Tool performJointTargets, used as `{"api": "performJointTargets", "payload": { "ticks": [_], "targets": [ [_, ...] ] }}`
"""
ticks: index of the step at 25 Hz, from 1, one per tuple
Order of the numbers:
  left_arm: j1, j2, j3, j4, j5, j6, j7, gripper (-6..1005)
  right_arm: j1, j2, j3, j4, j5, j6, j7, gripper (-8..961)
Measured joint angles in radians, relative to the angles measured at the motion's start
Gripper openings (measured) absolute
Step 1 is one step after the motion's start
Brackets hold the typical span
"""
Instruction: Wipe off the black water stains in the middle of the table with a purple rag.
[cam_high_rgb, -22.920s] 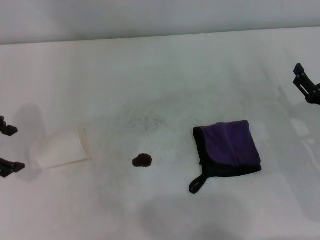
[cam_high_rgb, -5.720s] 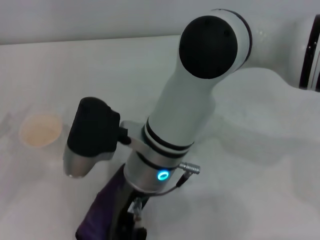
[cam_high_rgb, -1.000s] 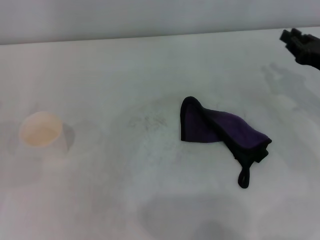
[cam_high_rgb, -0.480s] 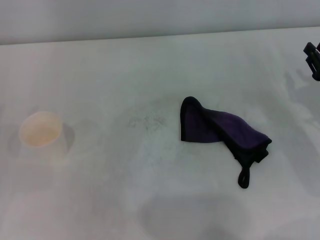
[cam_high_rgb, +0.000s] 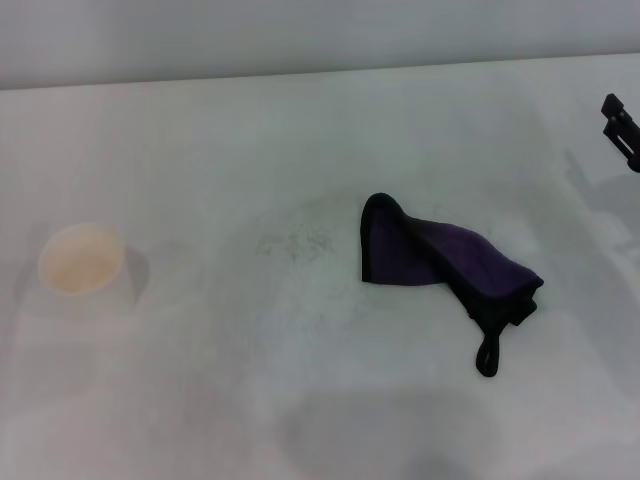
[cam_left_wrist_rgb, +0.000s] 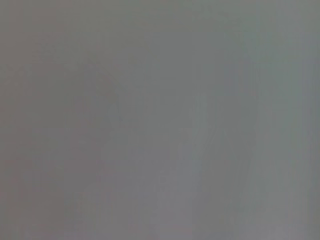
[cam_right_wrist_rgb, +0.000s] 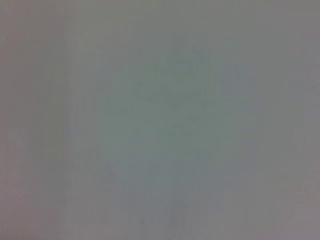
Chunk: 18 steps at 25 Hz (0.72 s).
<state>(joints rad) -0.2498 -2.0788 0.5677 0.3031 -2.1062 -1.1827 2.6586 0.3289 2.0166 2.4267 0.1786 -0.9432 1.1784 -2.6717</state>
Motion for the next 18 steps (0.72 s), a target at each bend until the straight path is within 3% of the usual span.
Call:
{"api": "performJointTargets", "payload": {
  "ticks": [4, 7, 12, 18],
  "targets": [
    [-0.005, -0.002, 0.000, -0.082, -0.111, -0.028, 0.081, 892, -0.001, -0.004, 0.002, 0.007, 0.024, -0.015, -0.050, 553],
    [-0.005, -0.004, 0.000, -0.140, -0.198, -0.079, 0.139, 892, -0.001, -0.005, 0.002, 0.005, 0.055, -0.019, -0.111, 768],
    [-0.005, -0.004, 0.000, -0.186, -0.257, -0.130, 0.163, 892, -0.002, -0.003, 0.000, -0.008, 0.081, -0.032, -0.140, 881],
    [-0.010, -0.004, 0.017, -0.210, -0.250, -0.138, 0.164, 892, -0.003, -0.002, -0.002, -0.010, 0.082, -0.036, -0.141, 874]
  ]
}}
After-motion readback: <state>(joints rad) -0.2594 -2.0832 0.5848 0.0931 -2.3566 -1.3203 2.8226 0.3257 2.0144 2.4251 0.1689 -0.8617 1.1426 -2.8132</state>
